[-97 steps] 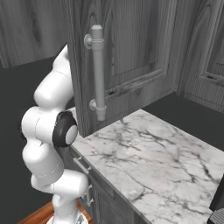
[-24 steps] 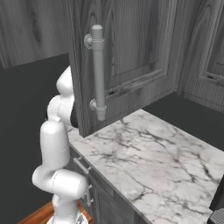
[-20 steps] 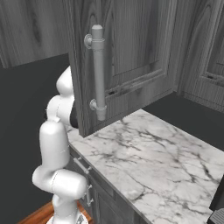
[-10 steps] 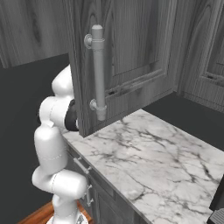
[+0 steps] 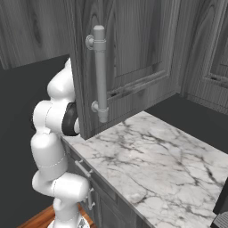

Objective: Move the syrup bottle and shaker from the cabinet to the dining counter.

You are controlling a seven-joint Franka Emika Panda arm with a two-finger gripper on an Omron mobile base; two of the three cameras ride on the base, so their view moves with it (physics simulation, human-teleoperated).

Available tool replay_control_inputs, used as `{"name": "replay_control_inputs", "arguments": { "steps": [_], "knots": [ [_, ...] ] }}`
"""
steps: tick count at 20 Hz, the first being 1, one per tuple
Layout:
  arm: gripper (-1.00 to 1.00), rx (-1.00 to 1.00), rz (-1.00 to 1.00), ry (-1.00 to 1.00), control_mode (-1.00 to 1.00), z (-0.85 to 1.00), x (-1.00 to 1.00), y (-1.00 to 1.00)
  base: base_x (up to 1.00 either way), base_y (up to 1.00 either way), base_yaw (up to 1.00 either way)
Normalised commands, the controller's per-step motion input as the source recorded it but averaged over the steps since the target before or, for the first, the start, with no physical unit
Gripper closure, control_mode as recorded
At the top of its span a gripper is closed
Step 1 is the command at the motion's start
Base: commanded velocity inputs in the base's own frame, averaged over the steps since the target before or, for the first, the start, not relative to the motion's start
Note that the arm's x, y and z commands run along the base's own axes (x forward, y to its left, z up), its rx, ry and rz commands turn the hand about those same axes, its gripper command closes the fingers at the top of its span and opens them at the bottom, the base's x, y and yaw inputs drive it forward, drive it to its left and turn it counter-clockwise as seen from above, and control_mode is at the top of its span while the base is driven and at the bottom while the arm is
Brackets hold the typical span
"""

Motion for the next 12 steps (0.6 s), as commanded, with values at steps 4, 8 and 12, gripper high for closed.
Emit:
{"name": "replay_control_inputs", "arguments": {
  "steps": [4, 8, 12],
  "knots": [
    [1.0, -0.15, 0.0, 0.24, -1.0, 0.29, -0.14, 0.4, 0.0, 0.0, 0.0],
    [1.0, -0.18, 0.0, 0.22, -1.0, 0.07, -0.34, 0.26, 0.0, 0.0, 0.0],
    [1.0, -0.13, 0.0, 0.11, -1.0, 0.0, -0.61, 0.1, 0.0, 0.0, 0.0]
  ]
}}
